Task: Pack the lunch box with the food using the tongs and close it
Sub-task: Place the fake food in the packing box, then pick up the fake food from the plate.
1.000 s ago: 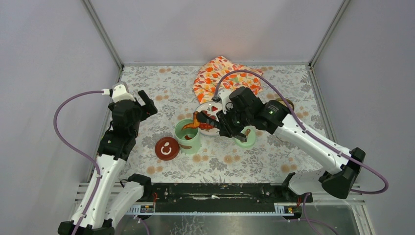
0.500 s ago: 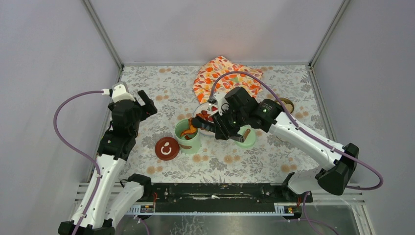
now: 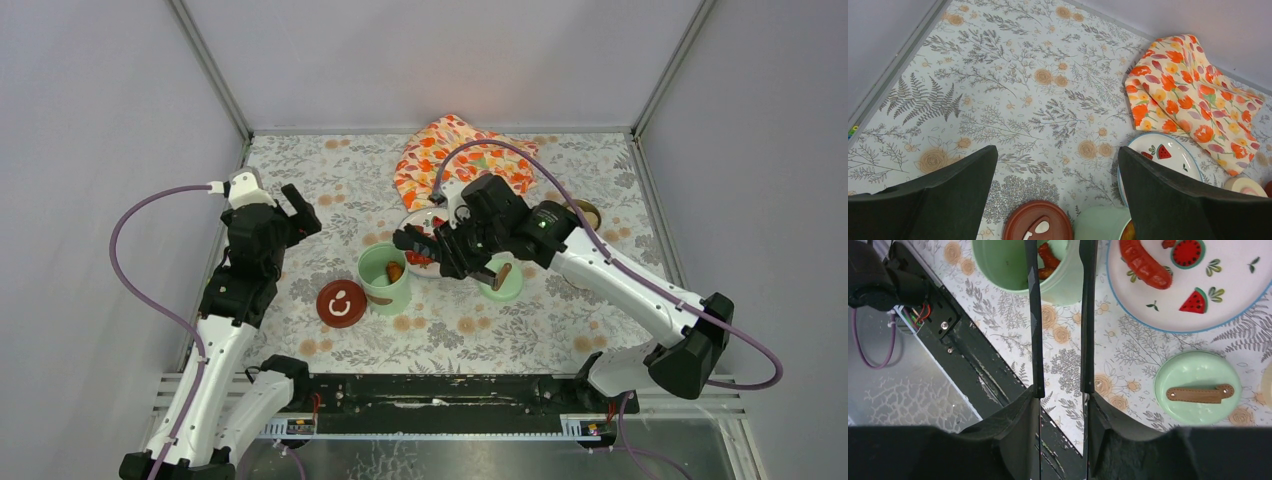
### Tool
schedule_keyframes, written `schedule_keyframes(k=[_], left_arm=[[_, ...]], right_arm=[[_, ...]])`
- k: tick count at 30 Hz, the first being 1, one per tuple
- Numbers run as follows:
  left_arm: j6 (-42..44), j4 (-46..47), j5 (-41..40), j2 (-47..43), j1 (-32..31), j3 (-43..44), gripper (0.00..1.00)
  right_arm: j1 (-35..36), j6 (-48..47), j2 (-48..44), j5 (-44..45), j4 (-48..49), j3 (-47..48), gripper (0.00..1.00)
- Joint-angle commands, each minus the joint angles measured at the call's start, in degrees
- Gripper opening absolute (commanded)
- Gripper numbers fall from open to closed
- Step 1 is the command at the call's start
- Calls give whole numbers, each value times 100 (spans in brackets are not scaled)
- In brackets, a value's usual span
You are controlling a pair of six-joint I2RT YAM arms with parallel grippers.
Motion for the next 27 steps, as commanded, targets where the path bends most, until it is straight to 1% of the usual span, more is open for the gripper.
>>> schedule_keyframes(k=[1, 4, 8, 13, 17, 22, 27], left_arm=[[-36, 347, 43, -58, 57, -35, 99], [-36, 347, 55, -55, 59, -41, 98], [-36, 346, 73, -28, 60, -36, 99], [-27, 347, 84, -24, 65, -43, 98], [-27, 349, 113, 2, 74, -29, 98], [-27, 345, 135, 32, 83, -33, 98], [-27, 348, 154, 51, 94, -29, 98]], right_arm=[[-435, 228, -88, 61, 145, 36, 44], [-874, 300, -74, -449, 285, -176, 45], [-1387, 429, 163, -950, 535, -461, 45], [-1833, 552, 698, -1181, 869, -637, 46], [-1852, 436, 1256, -1004, 778, -355, 47], [-1853, 426, 1745, -1264, 930, -156, 48], [-1852, 460, 2119, -1213, 1030, 54, 49]])
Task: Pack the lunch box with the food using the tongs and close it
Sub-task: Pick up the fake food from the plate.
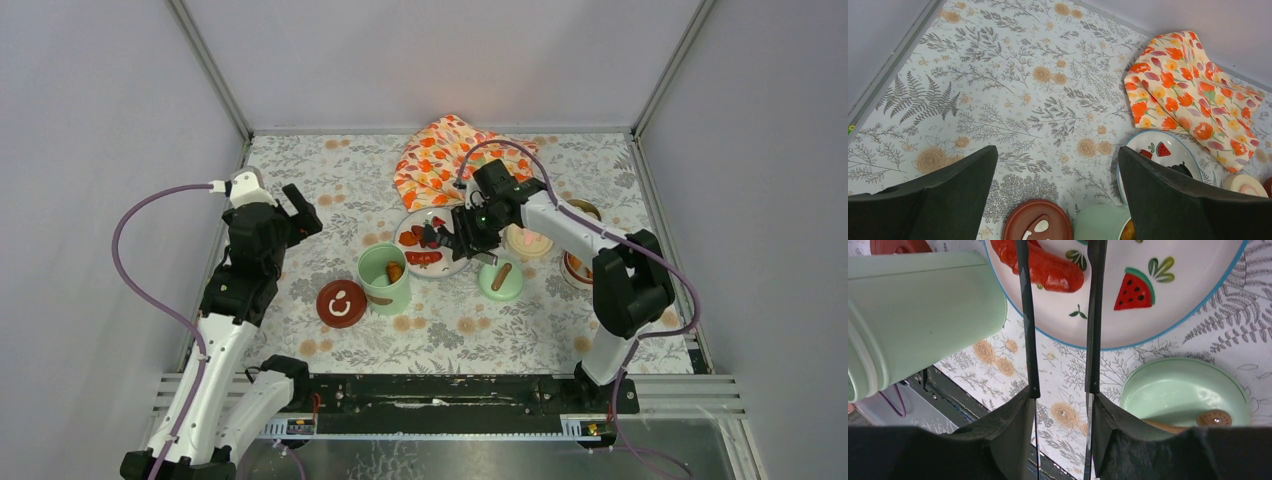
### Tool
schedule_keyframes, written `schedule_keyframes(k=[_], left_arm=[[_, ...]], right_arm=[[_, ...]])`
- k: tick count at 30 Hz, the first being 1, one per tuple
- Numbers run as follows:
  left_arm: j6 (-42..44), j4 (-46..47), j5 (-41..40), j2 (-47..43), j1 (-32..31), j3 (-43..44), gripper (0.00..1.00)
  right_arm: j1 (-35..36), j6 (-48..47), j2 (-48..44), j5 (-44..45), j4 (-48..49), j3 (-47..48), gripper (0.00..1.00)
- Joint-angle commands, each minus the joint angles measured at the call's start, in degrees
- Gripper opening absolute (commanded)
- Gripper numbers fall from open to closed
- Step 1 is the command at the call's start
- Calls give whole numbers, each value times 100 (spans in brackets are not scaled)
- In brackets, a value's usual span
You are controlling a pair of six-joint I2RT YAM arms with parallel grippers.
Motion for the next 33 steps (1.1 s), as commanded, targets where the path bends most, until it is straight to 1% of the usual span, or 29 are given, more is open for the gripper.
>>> schedule_keyframes(k=[1, 16, 33], left_arm=[[-27, 344, 74, 6, 65, -31, 99], [-27, 349, 146, 42, 101, -20, 98], [-36, 345, 165, -4, 127, -24, 98]], right_arm=[[8, 18, 179, -143, 256, 525, 49], [24, -74, 1110, -179, -47, 1405, 49], [359, -231, 1475, 189, -530, 1847, 46]])
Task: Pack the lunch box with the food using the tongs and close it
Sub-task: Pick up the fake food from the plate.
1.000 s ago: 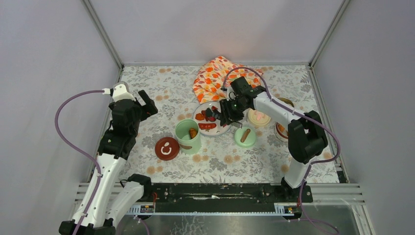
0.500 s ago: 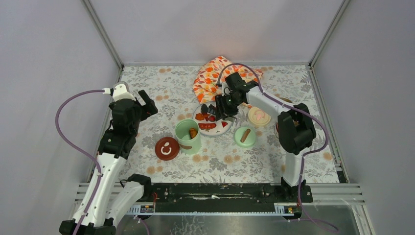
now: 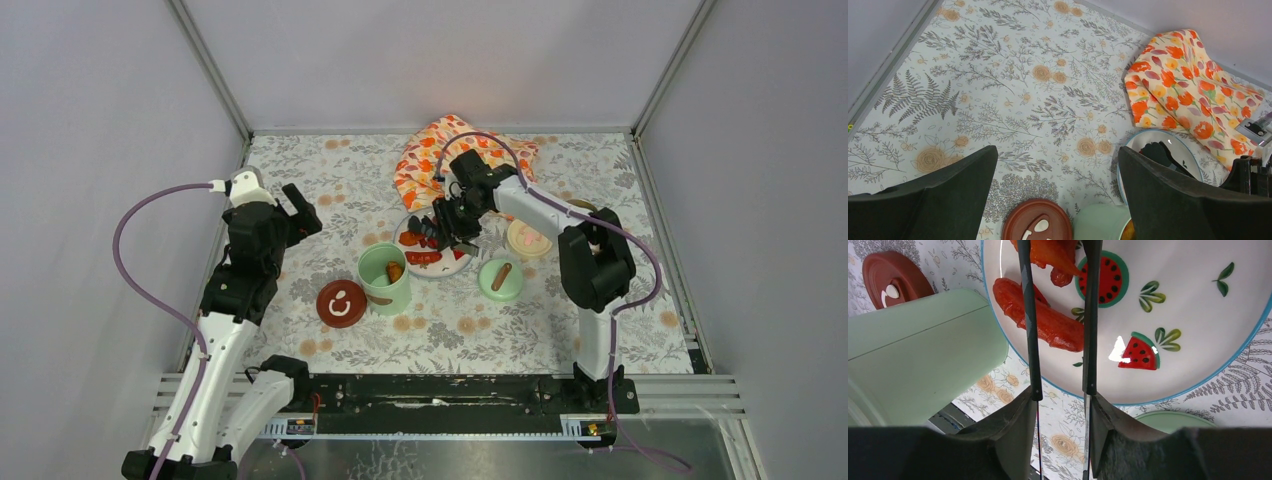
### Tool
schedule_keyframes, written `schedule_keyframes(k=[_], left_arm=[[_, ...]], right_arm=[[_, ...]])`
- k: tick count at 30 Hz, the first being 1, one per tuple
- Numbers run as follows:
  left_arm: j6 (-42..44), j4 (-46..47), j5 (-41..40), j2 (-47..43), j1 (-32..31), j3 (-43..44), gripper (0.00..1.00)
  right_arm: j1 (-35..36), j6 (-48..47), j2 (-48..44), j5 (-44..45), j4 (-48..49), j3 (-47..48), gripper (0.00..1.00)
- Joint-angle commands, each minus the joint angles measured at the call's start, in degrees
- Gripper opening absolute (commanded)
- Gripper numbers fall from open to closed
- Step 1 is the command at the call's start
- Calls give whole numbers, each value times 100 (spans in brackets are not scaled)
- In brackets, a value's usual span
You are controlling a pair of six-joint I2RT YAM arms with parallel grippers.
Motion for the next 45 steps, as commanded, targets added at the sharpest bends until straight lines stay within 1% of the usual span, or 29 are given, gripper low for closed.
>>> schedule_keyframes(k=[1, 6, 10, 21, 28, 34, 37, 41, 45], left_arm=[[-31, 351, 60, -37, 59, -18, 98], [-36, 344, 59, -51, 62, -22, 98], [-36, 351, 64, -50, 68, -22, 98], [-42, 351, 62, -70, 77, -22, 98], [-45, 346, 67, -75, 85, -19, 99], [-45, 347, 58, -77, 86, -22, 99], [-45, 340, 46, -80, 87, -21, 98], [-44, 347, 57, -81, 94, -21, 99], [-44, 350, 60, -90, 95, -31, 98]], right_arm=[[211, -147, 43, 240, -281, 416, 45], [341, -129, 123, 939, -605, 647, 45], [478, -207, 222, 1265, -843, 826, 44], [713, -355, 489, 1467, -1235, 1300, 45], [726, -358, 731, 2103, -1623, 1552, 44], [715, -411, 742, 2641, -1716, 1485, 40], [701, -402, 661, 2698, -1650, 1434, 38], [710, -420, 678, 2512, -1666, 1473, 43], [705, -446, 726, 2492, -1680, 1498, 45]])
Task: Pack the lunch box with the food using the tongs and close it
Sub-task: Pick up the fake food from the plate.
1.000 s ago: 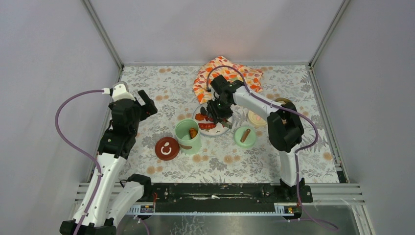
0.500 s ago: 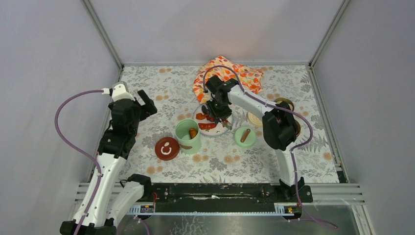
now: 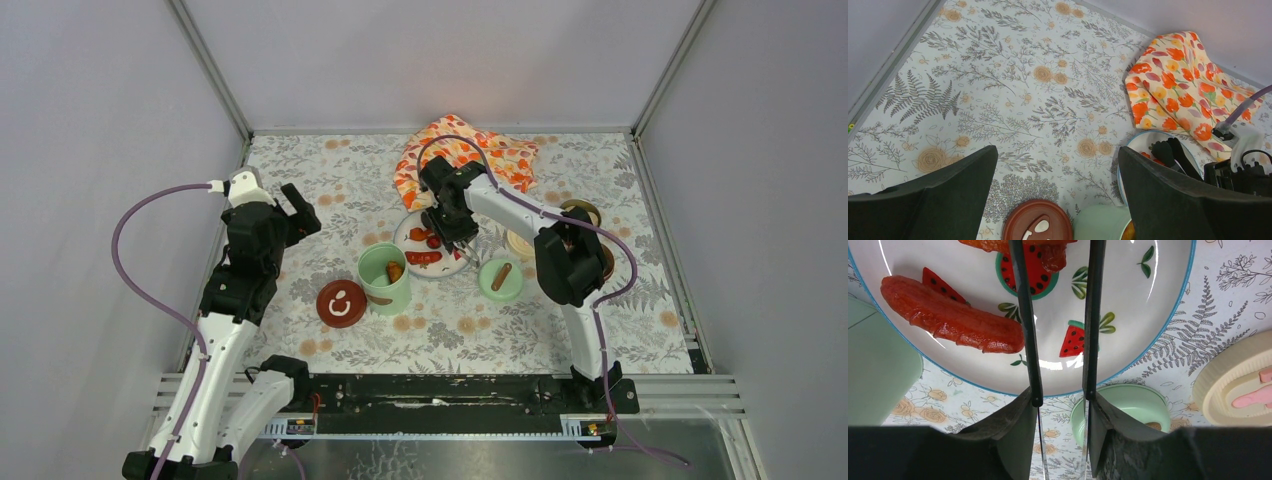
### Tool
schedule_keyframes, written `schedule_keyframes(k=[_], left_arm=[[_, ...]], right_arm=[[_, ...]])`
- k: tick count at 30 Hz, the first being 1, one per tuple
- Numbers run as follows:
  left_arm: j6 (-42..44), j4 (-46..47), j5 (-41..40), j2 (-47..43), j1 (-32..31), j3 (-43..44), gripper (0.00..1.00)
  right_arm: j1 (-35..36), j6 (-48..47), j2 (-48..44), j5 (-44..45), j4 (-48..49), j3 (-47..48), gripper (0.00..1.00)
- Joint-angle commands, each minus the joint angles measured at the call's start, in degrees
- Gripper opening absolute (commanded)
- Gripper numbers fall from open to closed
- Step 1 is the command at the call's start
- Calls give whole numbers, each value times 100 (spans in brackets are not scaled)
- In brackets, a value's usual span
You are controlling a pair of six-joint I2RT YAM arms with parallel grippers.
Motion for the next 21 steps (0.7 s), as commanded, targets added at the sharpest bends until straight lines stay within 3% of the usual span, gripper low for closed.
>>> schedule_keyframes(k=[1, 7, 13, 21], left_arm=[[-40, 353, 52, -74, 57, -31, 98], [-36, 340, 52, -87, 57, -30, 99], [-37, 344, 49, -96, 57, -35, 98], [-36, 346, 46, -103, 63, -31, 98]], right_arm=[[21, -70, -41, 48, -153, 192, 46], [20, -111, 114, 143, -236, 358, 43], [18, -143, 60, 68, -214, 416, 28], [22, -70, -901, 144, 347, -197, 23]])
